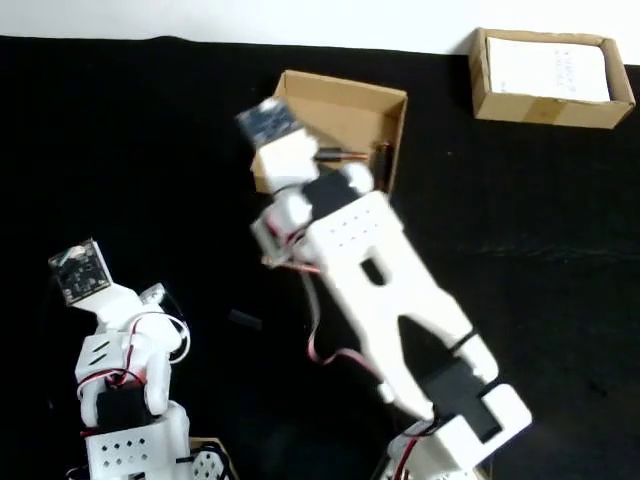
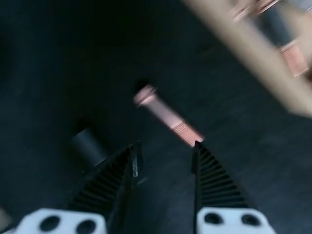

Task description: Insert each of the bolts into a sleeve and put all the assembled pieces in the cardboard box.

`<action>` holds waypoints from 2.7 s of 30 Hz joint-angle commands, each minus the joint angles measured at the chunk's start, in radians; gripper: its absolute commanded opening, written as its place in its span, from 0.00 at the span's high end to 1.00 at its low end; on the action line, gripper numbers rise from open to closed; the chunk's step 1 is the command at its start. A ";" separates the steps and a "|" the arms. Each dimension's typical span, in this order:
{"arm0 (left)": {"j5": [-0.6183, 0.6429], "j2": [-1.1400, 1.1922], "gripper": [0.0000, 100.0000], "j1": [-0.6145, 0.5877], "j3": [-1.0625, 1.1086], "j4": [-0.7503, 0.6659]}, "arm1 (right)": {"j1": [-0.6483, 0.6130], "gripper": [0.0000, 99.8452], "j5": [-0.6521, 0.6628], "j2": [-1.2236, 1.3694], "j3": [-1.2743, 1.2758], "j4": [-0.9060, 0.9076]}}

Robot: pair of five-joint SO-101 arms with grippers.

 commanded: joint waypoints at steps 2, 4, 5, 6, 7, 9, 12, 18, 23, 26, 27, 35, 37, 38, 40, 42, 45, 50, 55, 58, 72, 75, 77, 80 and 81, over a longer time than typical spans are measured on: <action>0.006 -0.005 0.98 -0.105 0.016 0.003 | -0.179 0.86 -0.078 -0.050 0.002 0.036; 0.003 -0.005 0.98 -0.156 0.016 0.008 | -0.226 0.86 -0.077 -0.038 0.045 0.002; 0.002 -0.005 0.98 -0.188 0.016 0.009 | -0.232 0.86 -0.077 -0.031 0.068 -0.024; 0.002 -0.002 0.98 -0.228 0.016 0.011 | -0.232 0.86 -0.075 -0.022 0.093 -0.053; 0.002 -0.001 0.98 -0.271 0.016 0.011 | -0.232 0.86 -0.075 -0.015 0.113 -0.084; 0.002 0.001 0.98 -0.351 0.016 0.011 | -0.223 0.86 -0.071 0.002 0.154 -0.137; 0.005 0.001 0.98 -0.418 0.016 0.009 | -0.220 0.86 -0.009 0.048 0.206 -0.200; 0.006 -0.004 0.98 -0.392 0.016 0.005 | -0.223 0.86 0.005 0.154 0.236 -0.248; 0.006 -0.004 0.98 -0.392 0.016 0.003 | -0.277 0.86 0.006 0.180 0.231 -0.246; 0.006 -0.004 0.98 -0.392 0.016 0.003 | -0.297 0.86 0.008 0.188 0.232 -0.252; 0.006 -0.004 0.98 -0.392 0.016 0.003 | -0.297 0.86 0.008 0.197 0.232 -0.268; 0.006 -0.004 0.98 -0.392 0.016 0.006 | -0.248 0.91 0.009 0.341 0.188 -0.292; 0.006 -0.004 0.98 -0.392 0.016 0.005 | -0.225 1.00 0.009 0.367 0.145 -0.291; 0.006 -0.005 0.98 -0.390 0.016 0.005 | -0.211 0.99 0.008 0.377 0.120 -0.286; 0.006 -0.005 0.98 -0.386 0.016 0.003 | -0.185 0.99 0.008 0.383 0.081 -0.283; 0.006 -0.005 0.98 -0.367 0.016 0.003 | -0.157 0.99 0.008 0.378 0.041 -0.254; 0.008 -0.004 0.98 -0.358 0.016 0.003 | -0.120 0.99 0.002 0.377 -0.102 -0.128; 0.043 0.004 0.98 -0.344 0.016 0.003 | -0.071 0.99 0.000 0.377 -0.441 0.203; 0.058 0.004 0.98 -0.268 0.016 0.025 | -0.015 0.99 0.000 0.367 -0.773 0.386; 0.057 -0.004 0.98 -0.214 0.016 0.058 | 0.004 0.99 0.000 0.271 -0.880 0.386; -0.005 0.010 0.86 0.222 -0.162 0.198 | 0.266 0.99 0.000 -0.461 -0.223 0.377; -0.005 0.090 0.80 0.311 -0.220 0.199 | 0.351 0.99 0.000 -0.607 -0.004 0.335; -0.005 0.196 0.80 0.355 -0.288 0.193 | 0.403 0.99 0.000 -0.710 0.143 0.286; 0.002 0.414 0.80 0.400 -0.435 0.158 | 0.476 0.99 0.006 -0.871 0.366 0.209; 0.003 0.493 0.80 0.414 -0.489 0.149 | 0.506 0.99 0.006 -0.924 0.437 0.183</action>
